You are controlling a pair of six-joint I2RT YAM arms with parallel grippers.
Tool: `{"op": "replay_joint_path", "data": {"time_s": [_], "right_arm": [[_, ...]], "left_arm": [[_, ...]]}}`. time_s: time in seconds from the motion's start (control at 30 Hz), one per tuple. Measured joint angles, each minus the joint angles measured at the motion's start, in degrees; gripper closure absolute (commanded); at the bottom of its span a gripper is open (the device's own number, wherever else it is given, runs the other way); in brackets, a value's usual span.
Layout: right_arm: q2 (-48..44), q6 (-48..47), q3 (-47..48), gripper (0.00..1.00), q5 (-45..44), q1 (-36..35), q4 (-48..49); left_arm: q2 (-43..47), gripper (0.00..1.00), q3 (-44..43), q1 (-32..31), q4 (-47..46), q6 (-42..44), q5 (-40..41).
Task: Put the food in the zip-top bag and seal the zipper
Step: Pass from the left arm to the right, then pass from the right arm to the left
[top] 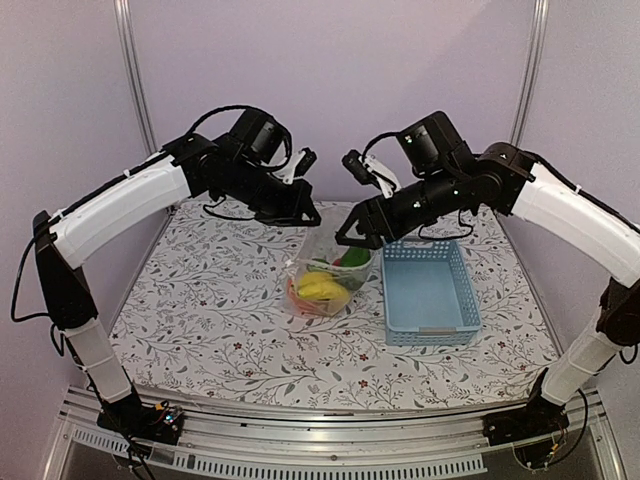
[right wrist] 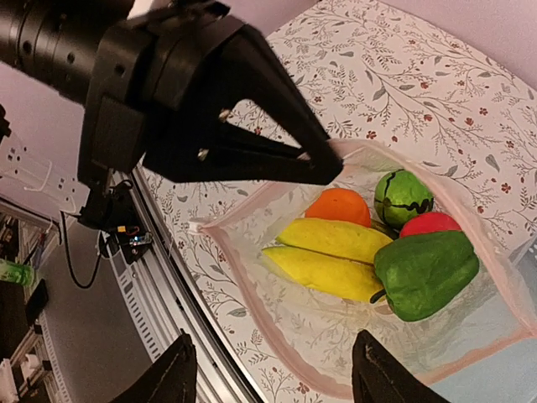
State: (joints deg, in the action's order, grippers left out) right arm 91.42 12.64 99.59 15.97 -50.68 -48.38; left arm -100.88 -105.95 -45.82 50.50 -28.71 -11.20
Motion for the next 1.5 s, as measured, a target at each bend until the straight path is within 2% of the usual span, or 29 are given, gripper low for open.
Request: {"op": "replay_joint_path", "data": {"time_s": [0.27,0.5,0.63,0.7,0.73,0.8,0.83,0.87,0.93,1.07,1.13,1.27,1.37,1.5], "right_arm": [[-0.74,-14.08,-5.92,0.29,-8.79,-10.95,-0.33],[2.56,-22.21,-5.09,0.3,-17.03,-12.39,-0.72],[5.77,-25.05,-3.89,0.35,-20.22,-12.44,-0.98],[7.34,-26.05,-2.64,0.41,-21.29,-12.48,-0.96],[7.89,-26.47,-2.19,0.46,-21.62,-12.5,-0.85],[8.66,-27.04,-1.22,0.61,-21.84,-12.59,-0.7],[8.98,-27.02,-0.55,0.73,-21.86,-12.63,-0.81],[9.2,-27.3,-0.02,0.8,-21.79,-12.63,-0.96],[9.29,-27.12,0.63,0.91,-21.35,-12.63,-1.09],[9.29,-27.08,1.81,0.96,-19.71,-12.72,-0.24],[9.27,-27.08,2.08,1.0,-18.38,-12.79,0.09],[9.22,-25.55,2.12,1.0,-16.41,-13.07,0.9],[8.98,-24.11,2.12,1.0,-14.97,-13.05,1.6],[8.39,-22.21,2.23,1.0,-13.18,-13.03,1.97]], "left_arm": [[-0.07,0.99,0.57,0.15,-3.69,1.14,-5.16],[-0.22,0.98,0.61,0.42,-4.42,1.7,-6.4],[-0.46,0.99,0.61,0.61,-4.57,1.95,-6.64],[-0.46,0.95,0.61,0.66,-4.66,2.14,-6.64],[-0.46,0.89,0.61,0.68,-4.72,2.19,-6.64],[-0.46,0.75,0.61,0.74,-4.76,2.38,-6.78],[-0.46,0.7,0.61,0.81,-4.83,2.49,-6.97],[-0.42,0.66,0.46,0.92,-4.72,2.89,-7.06],[-0.33,0.59,-0.2,1.07,-4.5,3.61,-6.49],[2.67,0.53,0.92,1.27,-4.57,5.81,-3.32],[7.69,0.51,5.55,1.33,-6.56,6.73,-1.18],[26.45,0.49,24.0,1.62,-13.77,7.91,0.2],[36.83,0.49,34.6,1.62,-19.69,7.89,-0.13],[46.34,0.49,47.17,1.6,-25.0,7.93,-1.81]]}}
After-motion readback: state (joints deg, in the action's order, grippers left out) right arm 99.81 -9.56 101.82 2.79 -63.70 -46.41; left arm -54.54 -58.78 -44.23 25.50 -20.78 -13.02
